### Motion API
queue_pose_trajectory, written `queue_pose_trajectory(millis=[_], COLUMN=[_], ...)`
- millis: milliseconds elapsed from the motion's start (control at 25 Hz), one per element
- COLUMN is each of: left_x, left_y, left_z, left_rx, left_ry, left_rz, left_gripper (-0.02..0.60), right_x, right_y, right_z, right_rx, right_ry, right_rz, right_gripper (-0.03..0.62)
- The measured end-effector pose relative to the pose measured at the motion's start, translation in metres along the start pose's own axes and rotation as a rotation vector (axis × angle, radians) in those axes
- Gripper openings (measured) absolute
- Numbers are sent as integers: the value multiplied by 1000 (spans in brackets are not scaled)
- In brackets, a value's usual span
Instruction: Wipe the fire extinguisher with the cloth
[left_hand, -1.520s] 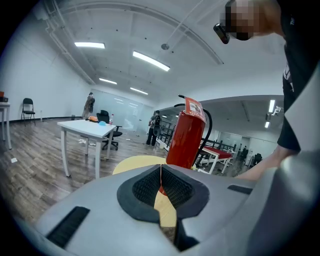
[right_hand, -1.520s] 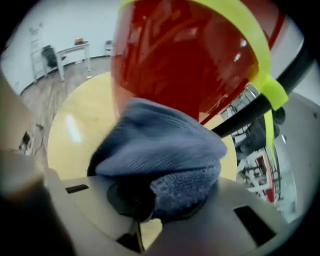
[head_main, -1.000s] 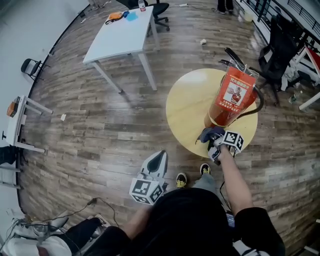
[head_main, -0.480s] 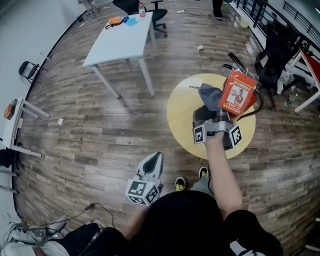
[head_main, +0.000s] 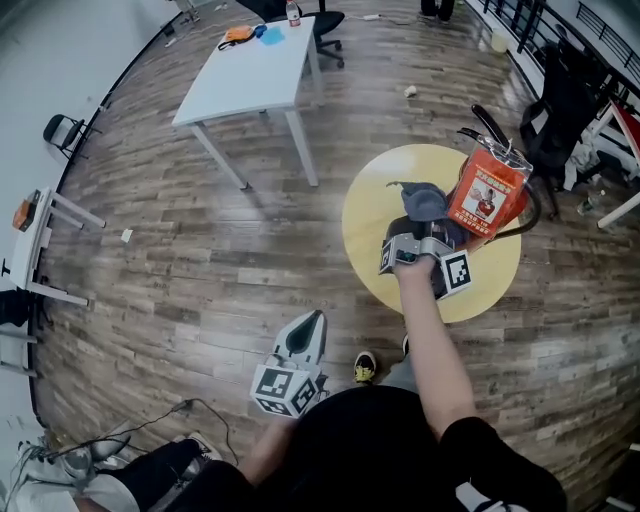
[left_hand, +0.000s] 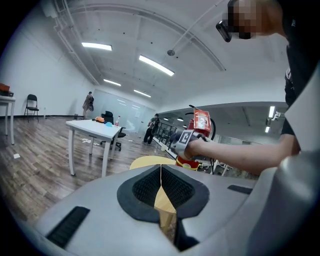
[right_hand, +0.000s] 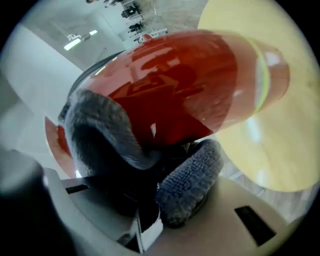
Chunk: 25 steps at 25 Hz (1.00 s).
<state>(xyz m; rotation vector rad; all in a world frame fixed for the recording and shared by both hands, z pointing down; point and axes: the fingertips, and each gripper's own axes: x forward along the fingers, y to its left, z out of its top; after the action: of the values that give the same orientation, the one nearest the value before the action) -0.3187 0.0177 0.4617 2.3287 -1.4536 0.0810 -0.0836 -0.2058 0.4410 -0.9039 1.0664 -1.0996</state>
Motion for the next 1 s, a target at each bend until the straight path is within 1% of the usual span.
queue_pose_trajectory(millis=[120,200,240,320,400,480,560,600,680,800,840,880,920,1000], left_x=[-4,-7,-9,-13,-20,-26,-28,-29,-29,-29,-29,-28,-28,-28], left_y=[6,12,15,22,27,31,32,31,30,23,19,17,14,11], left_z=[-6,-11,-12,-16,-20,-25,-29,-31,-34,-34,-33,-30,-27,-21], left_rx=[-2,0,1,1,-4,-4,1,5,16,34,41,49,55,65], left_ry=[26,47,56,74,90,106,120,125,134,135,133,131,130,131], left_rz=[30,51,63,90,116,135,142,143,138,120,111,103,96,81], left_gripper=[24,23,23,23,24,24,23,23,23,23,24,24,24,24], right_x=[-25,-48,-60,-78,-84,-79,-57,-41,-6,38,48,54,58,61], right_y=[-94,-141,-161,-192,-207,-209,-193,-178,-135,-42,-14,5,17,23], right_z=[29,45,52,64,72,71,64,60,51,38,33,29,27,27], right_rx=[-110,-195,-220,-275,-328,-307,-242,-217,-181,-209,-216,-218,-219,-218], right_ry=[-95,-145,-174,-217,-244,-291,-325,-329,-328,-302,-293,-288,-286,-291], right_rz=[-261,-400,-460,-543,-565,-547,-483,-428,-284,-32,28,68,90,100], right_gripper=[64,64,64,64,64,64,64,64,64,64,63,63,63,63])
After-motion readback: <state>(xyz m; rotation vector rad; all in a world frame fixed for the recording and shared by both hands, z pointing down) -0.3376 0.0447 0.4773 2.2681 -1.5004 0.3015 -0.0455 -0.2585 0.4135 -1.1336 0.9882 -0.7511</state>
